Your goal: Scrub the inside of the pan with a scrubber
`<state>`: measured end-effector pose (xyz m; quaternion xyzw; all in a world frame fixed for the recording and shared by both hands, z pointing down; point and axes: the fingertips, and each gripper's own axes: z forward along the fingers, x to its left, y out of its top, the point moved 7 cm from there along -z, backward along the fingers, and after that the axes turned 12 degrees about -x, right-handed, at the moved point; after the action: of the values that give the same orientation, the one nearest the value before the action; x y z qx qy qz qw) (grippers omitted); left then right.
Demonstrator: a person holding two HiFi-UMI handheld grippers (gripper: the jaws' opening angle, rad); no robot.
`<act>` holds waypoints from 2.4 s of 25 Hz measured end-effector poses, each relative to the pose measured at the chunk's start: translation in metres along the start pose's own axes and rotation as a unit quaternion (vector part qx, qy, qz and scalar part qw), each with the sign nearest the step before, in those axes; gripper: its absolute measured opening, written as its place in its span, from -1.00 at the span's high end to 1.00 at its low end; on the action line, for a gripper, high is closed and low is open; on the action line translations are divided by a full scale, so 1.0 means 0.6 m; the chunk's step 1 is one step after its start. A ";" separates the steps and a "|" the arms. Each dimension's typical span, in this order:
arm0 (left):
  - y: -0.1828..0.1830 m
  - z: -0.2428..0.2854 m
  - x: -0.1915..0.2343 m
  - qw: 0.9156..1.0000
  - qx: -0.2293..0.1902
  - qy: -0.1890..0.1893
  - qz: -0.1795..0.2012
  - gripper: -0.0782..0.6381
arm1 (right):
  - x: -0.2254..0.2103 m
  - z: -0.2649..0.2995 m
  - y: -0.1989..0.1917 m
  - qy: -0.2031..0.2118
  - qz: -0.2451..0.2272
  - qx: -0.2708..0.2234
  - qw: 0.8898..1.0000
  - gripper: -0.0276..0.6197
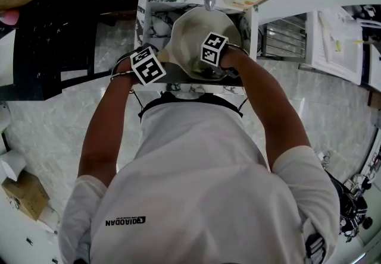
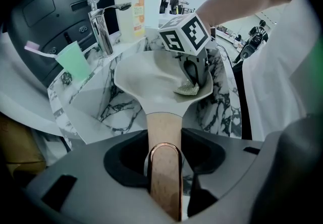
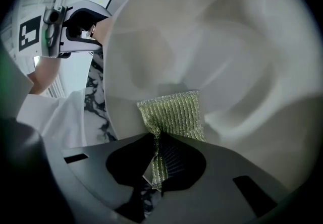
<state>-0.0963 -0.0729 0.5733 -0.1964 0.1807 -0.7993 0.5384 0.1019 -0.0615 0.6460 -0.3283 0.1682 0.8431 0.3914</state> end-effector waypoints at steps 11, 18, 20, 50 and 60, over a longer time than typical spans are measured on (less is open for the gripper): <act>-0.002 0.001 -0.003 1.000 0.000 -0.001 -0.005 0.20 | 0.029 -0.017 0.003 0.089 0.025 -0.055 0.994 0.70; 0.000 0.000 -0.002 1.000 0.001 -0.004 -0.011 0.20 | 0.044 -0.030 0.005 0.115 0.023 -0.104 0.988 0.70; 0.001 0.000 -0.002 1.000 0.001 -0.005 -0.012 0.20 | 0.043 -0.032 0.006 0.112 0.020 -0.112 0.987 0.70; -0.002 0.002 -0.001 1.000 0.001 -0.002 -0.011 0.20 | -0.075 -0.096 0.183 -0.301 -0.248 -0.231 0.891 0.69; -0.004 0.004 0.003 1.000 0.005 -0.004 -0.013 0.19 | -0.093 -0.083 0.205 -0.265 -0.216 -0.245 0.907 0.69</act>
<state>-0.0973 -0.0738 0.5766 -0.1992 0.1723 -0.8062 0.5297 0.0549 -0.1971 0.6510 -0.2066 -0.2289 0.8088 0.5008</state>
